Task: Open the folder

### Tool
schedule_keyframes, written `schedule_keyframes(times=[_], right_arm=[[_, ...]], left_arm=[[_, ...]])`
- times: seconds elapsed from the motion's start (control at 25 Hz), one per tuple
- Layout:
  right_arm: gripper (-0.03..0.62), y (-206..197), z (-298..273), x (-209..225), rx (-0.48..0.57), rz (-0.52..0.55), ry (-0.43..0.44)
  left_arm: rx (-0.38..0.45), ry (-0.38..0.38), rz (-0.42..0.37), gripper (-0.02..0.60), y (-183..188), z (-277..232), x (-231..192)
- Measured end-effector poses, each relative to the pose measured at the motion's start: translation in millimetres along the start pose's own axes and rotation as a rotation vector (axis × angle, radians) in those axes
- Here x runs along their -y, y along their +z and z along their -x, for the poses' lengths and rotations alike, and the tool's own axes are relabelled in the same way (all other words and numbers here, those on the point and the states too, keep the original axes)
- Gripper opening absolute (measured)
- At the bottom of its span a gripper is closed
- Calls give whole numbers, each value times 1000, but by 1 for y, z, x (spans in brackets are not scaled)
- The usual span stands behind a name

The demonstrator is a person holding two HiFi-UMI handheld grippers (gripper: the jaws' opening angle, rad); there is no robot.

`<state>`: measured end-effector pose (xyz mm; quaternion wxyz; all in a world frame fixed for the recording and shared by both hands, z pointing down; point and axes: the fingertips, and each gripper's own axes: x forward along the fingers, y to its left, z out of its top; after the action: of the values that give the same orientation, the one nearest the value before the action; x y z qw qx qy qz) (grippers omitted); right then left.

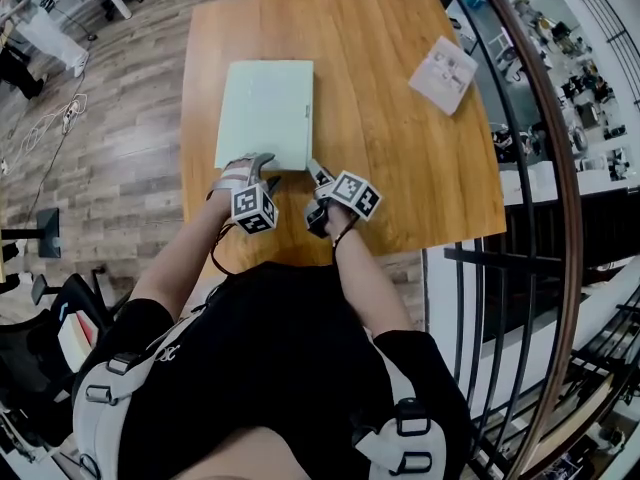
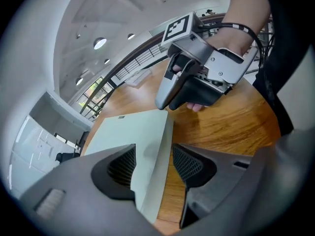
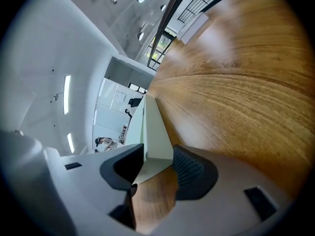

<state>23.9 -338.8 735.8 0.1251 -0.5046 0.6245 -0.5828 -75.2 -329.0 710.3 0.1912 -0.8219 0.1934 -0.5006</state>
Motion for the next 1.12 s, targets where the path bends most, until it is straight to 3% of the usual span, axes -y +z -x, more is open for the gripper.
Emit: schedule_keyframes(times=[0.12,0.4,0.44,0.56,0.72,0.8,0.92,1.12], right_arm=[[172,-2,-6,-1,-13,-24,17],[169,-3,-9,-2,-61,35,58],[167,-3,-9,-3,-63,32,74],[169,-3,-9,-4,-64,23,110],[169,-3,-9,-3,-65,10,120],[170,-3,-9,-2,-64,11,116],[186,-3,-9,0,-60,15,107],[195,-4,-6,2,-52,15,94]], left_arm=[[-19,-2,-42,222,-1,-9,-1],[-47,23,2,202,-4,-23,-1],[-42,24,37,170,-4,-23,-3],[-12,-21,165,166,-3,-21,-6],[13,-61,223,152,-2,-21,-6],[50,-98,323,149,-1,-20,-7],[118,-200,544,140,2,-12,-13],[218,-250,706,106,7,4,-25]])
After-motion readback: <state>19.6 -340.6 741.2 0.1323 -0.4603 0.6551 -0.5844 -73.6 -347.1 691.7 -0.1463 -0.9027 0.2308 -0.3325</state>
